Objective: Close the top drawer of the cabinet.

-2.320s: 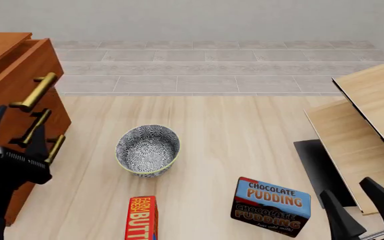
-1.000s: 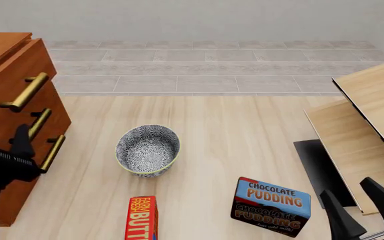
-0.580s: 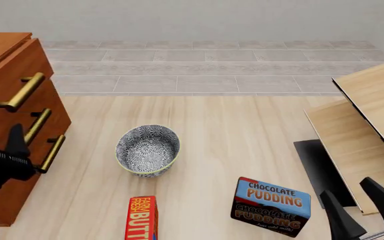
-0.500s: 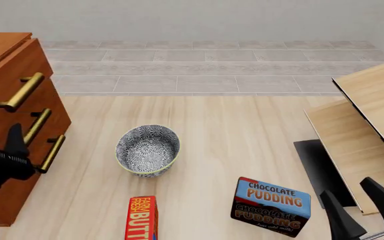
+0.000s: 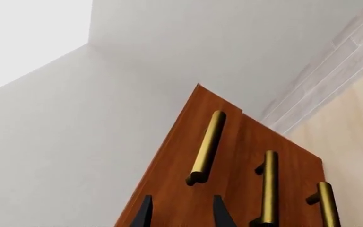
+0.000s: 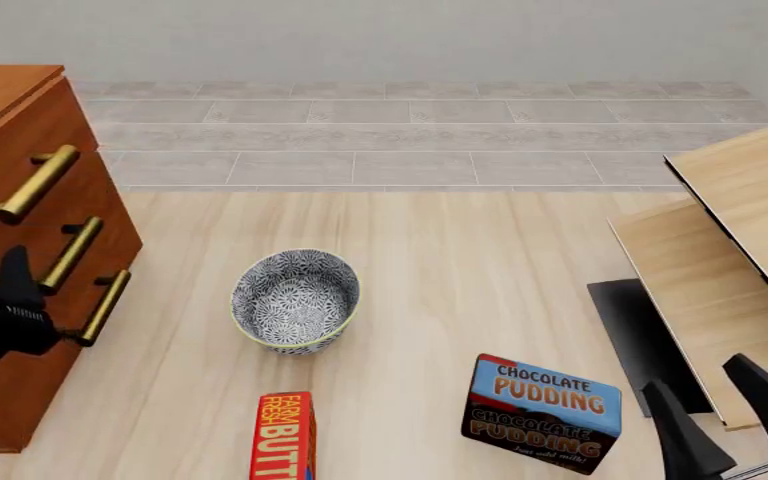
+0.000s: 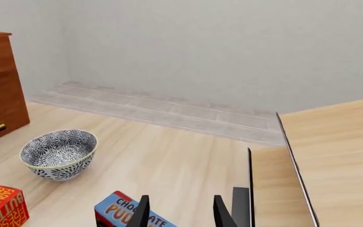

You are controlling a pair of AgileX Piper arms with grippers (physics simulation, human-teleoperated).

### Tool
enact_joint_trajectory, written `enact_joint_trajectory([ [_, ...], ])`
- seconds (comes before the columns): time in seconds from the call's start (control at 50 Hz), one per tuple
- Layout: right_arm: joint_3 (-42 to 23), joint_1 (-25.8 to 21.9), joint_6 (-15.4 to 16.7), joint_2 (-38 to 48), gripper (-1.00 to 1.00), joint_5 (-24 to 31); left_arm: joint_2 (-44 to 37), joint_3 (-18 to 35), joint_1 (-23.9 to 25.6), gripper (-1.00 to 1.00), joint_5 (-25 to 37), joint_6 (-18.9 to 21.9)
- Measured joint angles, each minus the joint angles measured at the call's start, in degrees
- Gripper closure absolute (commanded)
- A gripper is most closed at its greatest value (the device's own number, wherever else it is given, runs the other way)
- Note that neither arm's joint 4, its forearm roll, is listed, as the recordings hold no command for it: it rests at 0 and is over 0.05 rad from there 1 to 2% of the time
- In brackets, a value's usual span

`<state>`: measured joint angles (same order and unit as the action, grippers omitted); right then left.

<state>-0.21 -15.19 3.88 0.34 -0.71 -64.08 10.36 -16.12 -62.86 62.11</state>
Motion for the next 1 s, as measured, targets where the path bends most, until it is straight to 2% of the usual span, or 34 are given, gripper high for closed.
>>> enact_joint_trajectory([
  [1.0,0.0,0.4,-0.9,-0.3,-1.00,-1.3,-0.5,1.6,-3.8,-1.00,1.4,1.7],
])
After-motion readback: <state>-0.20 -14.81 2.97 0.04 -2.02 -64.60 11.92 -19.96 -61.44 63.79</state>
